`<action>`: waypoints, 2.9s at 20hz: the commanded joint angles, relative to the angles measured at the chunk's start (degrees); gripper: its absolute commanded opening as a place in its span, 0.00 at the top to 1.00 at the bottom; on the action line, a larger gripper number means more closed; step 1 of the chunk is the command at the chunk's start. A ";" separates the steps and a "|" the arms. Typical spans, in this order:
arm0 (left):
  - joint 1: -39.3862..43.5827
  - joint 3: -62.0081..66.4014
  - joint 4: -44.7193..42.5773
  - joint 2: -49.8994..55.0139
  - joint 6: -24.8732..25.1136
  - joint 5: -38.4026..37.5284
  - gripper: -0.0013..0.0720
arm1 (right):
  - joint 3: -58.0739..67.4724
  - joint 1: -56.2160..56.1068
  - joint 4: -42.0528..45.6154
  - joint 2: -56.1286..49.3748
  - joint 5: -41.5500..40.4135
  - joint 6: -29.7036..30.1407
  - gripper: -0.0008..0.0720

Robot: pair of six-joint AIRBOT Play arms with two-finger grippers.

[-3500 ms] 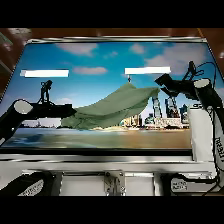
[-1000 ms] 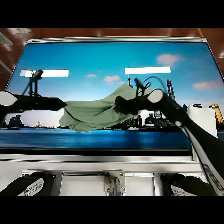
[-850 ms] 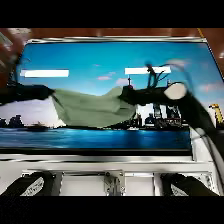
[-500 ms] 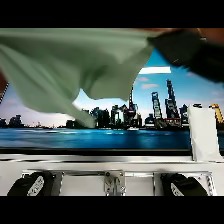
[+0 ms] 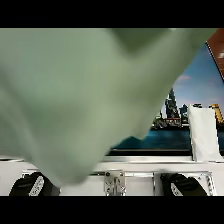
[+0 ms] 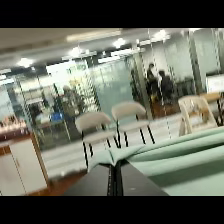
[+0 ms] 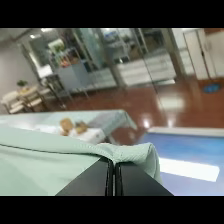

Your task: Fold the shirts.

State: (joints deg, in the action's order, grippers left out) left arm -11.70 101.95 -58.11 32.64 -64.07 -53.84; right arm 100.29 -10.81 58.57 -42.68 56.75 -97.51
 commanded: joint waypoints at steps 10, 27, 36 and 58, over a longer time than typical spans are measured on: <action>-0.04 -44.74 4.74 11.93 -0.02 5.68 0.93 | -13.22 0.04 36.96 -25.14 22.25 -8.22 0.89; -4.20 -43.60 21.31 41.79 1.38 2.38 0.27 | -12.33 1.53 18.25 -53.96 -6.27 -10.16 0.18; -33.55 -46.90 -7.52 35.34 -10.54 -36.22 0.53 | -12.76 16.31 25.20 -42.86 17.35 3.10 0.17; -18.27 -77.64 0.09 33.79 -13.07 -9.44 0.83 | -30.21 12.24 3.19 -50.56 12.87 12.52 0.12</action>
State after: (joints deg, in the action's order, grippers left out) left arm -31.42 24.40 -59.96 66.43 -76.34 -66.17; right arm 70.11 4.29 62.22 -90.96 68.99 -85.23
